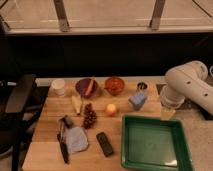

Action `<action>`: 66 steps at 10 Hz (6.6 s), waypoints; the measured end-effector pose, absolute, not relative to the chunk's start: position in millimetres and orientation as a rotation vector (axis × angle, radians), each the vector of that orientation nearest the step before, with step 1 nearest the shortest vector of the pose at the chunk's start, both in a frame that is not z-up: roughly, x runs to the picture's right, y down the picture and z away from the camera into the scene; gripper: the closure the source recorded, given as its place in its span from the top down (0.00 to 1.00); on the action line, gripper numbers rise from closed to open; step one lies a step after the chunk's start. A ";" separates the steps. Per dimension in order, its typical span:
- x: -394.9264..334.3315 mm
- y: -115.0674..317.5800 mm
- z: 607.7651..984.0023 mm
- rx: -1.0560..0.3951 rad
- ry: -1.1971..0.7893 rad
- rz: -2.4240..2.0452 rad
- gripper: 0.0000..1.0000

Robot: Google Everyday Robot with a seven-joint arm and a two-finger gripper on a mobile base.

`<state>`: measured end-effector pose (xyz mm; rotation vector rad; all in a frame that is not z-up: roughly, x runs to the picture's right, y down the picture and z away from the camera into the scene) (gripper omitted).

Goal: Place sponge in table surface

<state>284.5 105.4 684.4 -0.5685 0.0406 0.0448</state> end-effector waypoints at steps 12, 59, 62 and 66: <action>284.8 105.4 684.2 -0.568 0.041 0.045 0.65; 84.5 113.5 719.7 -0.401 -0.507 -0.756 0.00; 67.3 139.7 706.5 -0.441 -0.535 -0.774 0.00; 67.9 140.2 706.7 -0.445 -0.535 -0.774 0.00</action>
